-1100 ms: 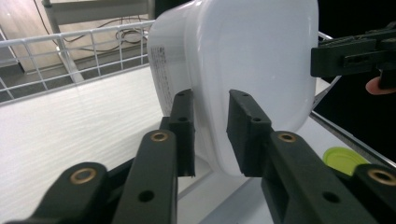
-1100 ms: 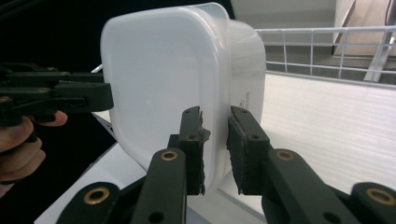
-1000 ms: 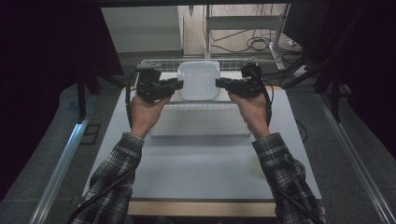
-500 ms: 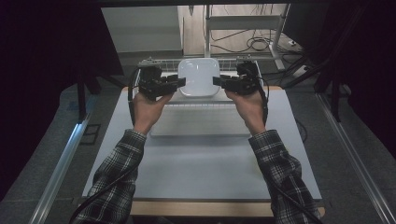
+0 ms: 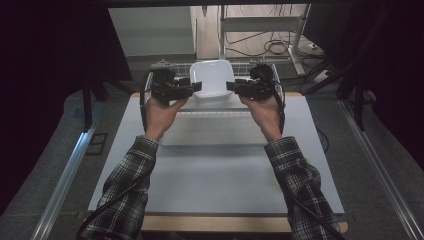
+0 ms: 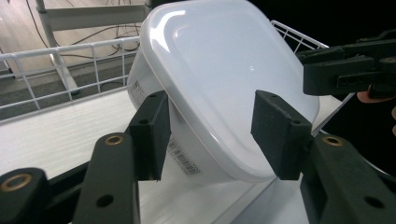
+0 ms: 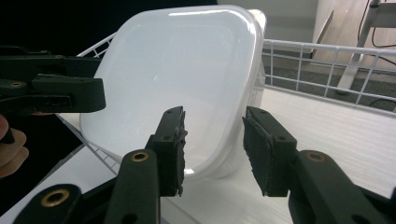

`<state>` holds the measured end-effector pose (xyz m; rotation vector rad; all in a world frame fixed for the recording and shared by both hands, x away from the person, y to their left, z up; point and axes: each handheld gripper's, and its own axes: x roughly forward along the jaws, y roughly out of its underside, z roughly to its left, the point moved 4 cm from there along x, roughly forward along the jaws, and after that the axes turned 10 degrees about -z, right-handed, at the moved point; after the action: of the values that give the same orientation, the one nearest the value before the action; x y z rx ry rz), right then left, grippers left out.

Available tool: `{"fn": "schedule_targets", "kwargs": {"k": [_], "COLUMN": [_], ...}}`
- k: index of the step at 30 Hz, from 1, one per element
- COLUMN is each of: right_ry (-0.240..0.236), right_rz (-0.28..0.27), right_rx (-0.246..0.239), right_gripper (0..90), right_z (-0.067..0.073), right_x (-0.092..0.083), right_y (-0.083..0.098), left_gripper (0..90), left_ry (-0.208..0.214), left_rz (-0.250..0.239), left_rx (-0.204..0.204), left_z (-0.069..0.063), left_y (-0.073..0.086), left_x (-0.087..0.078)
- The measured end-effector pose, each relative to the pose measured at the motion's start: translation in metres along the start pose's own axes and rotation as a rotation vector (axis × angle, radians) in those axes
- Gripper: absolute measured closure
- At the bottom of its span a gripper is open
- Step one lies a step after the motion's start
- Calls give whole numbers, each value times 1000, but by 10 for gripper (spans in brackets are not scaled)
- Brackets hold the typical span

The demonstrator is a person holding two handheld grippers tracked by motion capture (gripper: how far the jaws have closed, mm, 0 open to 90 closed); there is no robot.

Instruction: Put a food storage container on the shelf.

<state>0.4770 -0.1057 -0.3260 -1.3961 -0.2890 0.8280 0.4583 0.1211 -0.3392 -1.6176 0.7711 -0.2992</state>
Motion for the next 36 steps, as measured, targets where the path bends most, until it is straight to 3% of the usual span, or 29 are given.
{"fn": "schedule_targets", "kwargs": {"k": [5, 16, 28, 36], "right_ry": [-5, -1, -31, -44], "right_rz": [-5, -28, -33, -38], "right_rx": [18, 35, 7, -25], "right_gripper": [589, 579, 581, 499], "right_z": [-1, -4, 1, 1], "right_x": [3, 4, -8, -24], "right_y": [-1, -4, -2, 11], "left_gripper": [412, 437, 482, 413], "left_ry": [-33, -80, -10, 31], "left_rz": [3, -21, -56, -49], "left_rx": [9, 52, 44, 58], "left_z": [5, 6, -1, -10], "left_y": [-3, -5, 2, 14], "left_x": [4, 11, -9, -26]}}
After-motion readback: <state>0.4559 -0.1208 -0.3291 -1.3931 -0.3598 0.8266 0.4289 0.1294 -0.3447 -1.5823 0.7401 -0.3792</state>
